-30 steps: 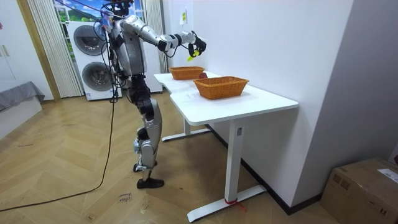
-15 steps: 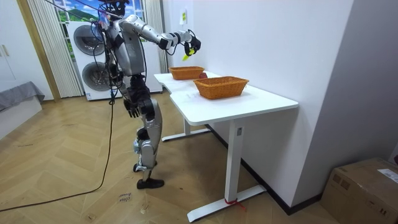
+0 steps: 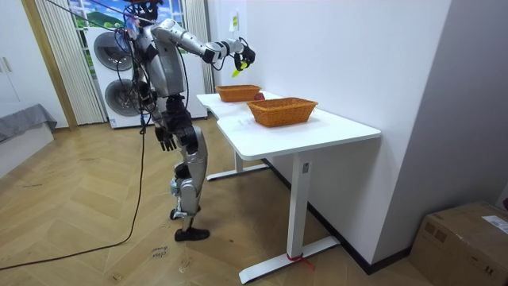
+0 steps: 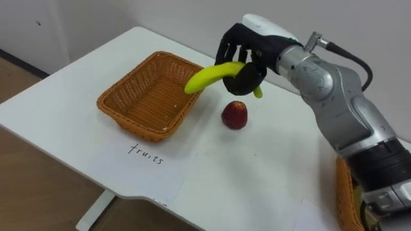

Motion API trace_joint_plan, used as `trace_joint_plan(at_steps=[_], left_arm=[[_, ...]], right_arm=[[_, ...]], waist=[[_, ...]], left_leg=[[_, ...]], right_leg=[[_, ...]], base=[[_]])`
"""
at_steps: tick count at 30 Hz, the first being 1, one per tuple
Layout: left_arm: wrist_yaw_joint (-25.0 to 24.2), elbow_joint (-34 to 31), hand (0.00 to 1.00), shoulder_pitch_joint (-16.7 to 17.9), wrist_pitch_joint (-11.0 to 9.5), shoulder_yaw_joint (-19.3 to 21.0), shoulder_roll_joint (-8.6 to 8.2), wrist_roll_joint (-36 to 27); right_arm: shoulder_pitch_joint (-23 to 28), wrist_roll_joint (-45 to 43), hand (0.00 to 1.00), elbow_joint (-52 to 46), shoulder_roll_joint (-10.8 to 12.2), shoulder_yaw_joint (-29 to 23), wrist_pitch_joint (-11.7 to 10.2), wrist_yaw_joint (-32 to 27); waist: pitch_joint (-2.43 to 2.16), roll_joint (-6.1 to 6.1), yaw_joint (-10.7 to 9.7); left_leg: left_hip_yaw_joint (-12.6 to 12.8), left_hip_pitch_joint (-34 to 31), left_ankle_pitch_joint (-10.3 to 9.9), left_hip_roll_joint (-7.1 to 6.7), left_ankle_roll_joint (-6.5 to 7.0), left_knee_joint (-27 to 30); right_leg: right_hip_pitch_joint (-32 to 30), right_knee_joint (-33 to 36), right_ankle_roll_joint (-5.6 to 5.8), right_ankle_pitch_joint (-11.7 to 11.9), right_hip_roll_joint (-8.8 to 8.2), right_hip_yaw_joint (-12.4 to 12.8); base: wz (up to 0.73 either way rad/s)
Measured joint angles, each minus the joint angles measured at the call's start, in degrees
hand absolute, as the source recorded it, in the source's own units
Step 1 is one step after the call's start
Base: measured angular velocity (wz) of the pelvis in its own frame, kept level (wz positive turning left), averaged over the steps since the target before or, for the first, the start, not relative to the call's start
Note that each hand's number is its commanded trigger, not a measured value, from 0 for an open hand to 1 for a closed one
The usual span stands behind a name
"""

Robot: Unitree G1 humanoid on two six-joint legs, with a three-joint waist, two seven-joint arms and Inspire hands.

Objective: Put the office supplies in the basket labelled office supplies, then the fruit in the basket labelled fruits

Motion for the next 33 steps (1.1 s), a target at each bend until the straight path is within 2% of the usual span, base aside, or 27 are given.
trace_joint_plan(at_steps=[4, 6, 11, 15, 22, 24, 25, 27, 28, 30, 33], left_arm=[[0.1, -1.6, 0.0, 0.9, 0.0, -0.1, -0.18, 1.7], [0.6, -2.4, 0.0, 1.2, 0.1, -0.2, -0.41, 2.5], [1.4, -2.7, 0.0, 2.4, 0.1, -0.1, -0.54, 3.5], [2.5, -4.3, 0.0, 3.4, 0.1, -0.1, -1.08, 3.5], [3.1, -4.5, 0.0, 4.1, 0.1, -0.5, -1.08, 3.5], [3.1, -4.5, 0.0, 4.3, 0.1, -1.4, -1.08, 3.9], [3.1, -4.5, 0.0, 4.3, 0.1, -1.6, -1.06, 4.1], [3.2, -4.5, 0.0, 4.4, 0.1, -2.0, -0.91, 4.6], [3.2, -4.5, 0.0, 4.5, 0.1, -2.2, -0.91, 4.6], [3.2, -4.5, 0.0, 4.6, 0.0, -2.3, -1.1, 5.0], [3.2, -4.5, 0.0, 4.6, 0.0, -2.3, -1.1, 5.0]], right_arm=[[0.1, -0.1, 1.0, -1.2, 1.0, 1.7, 0.0, -0.5], [0.2, -0.6, 1.0, -1.3, 1.2, 2.5, 0.0, -0.5], [0.5, -2.4, 1.0, -2.2, 1.3, 2.5, -0.1, -1.2], [0.8, -2.4, 1.0, -2.0, 2.5, 3.0, -0.1, -3.0], [0.9, -2.6, 1.0, -2.0, 4.8, 4.4, -0.2, -4.6], [1.0, -2.7, 1.0, -2.1, 5.4, 4.5, -0.2, -5.1], [1.2, -3.0, 0.9, -2.1, 5.6, 4.5, -0.2, -5.4], [1.7, -4.4, 0.54, -2.1, 6.8, 4.5, -0.3, -6.2], [1.8, -4.5, 0.16, -2.1, 7.1, 4.5, -0.4, -6.2], [2.0, -4.7, 0.0, -1.9, 7.4, 5.0, -0.8, -6.6], [2.0, -4.8, 0.0, -1.3, 7.4, 5.1, -0.8, -7.3]], waist=[[-0.03, -0.05, 0.3], [0.0, 0.0, 0.4], [0.04, 0.04, 2.0], [0.11, 0.1, 3.5], [0.19, 0.04, 4.3], [0.26, -0.07, 4.5], [0.26, -0.07, 4.6], [0.51, -0.44, 4.9], [0.55, -0.51, 4.9], [0.6, -0.6, 5.1], [0.65, -0.55, 5.1]], left_leg=[[-0.6, 0.1, 0.0, -0.24, 0.01, -0.1], [-1.6, 0.1, 0.1, -0.78, 0.24, -0.1], [-2.1, 0.2, 0.1, -1.02, 0.31, -0.1], [-2.6, 0.1, 0.2, -0.96, 0.29, -0.1], [-3.1, -0.4, 0.2, -1.26, 0.29, 0.0], [-3.5, -0.5, 0.2, -1.88, 0.44, 0.0], [-3.5, -0.4, 0.2, -1.92, 0.48, 0.0], [-3.6, -0.5, 0.1, -1.94, 0.56, -0.1], [-3.6, -0.5, 0.1, -1.94, 0.58, -0.1], [-3.7, -0.5, 0.1, -1.98, 0.64, -0.1], [-4.1, -0.5, 0.1, -2.0, 0.64, -0.1]], right_leg=[[0.4, 0.0, 0.3, -0.2, -0.1, 0.1], [0.8, 0.0, 0.7, -0.5, -0.44, 0.0], [1.1, 0.0, 0.77, -0.5, -0.59, -0.5], [1.2, 0.0, 0.86, -0.6, -0.52, -0.7], [1.0, 0.0, 1.01, -0.9, -0.71, -0.8], [1.0, 0.2, 1.11, -1.6, -1.27, -0.8], [1.0, 0.2, 1.15, -1.6, -1.32, -0.8], [1.0, 0.2, 1.24, -1.7, -1.33, -0.8], [1.0, 0.2, 1.26, -1.7, -1.33, -0.8], [1.0, 0.2, 1.3, -1.7, -1.36, -0.8], [1.1, 0.2, 1.31, -1.7, -1.36, -1.0]], base=[[0.08], [0.22], [0.06], [0.06], [0.04], [0.09], [0.07], [0.0], [0.0], [0.04], [0.06]])
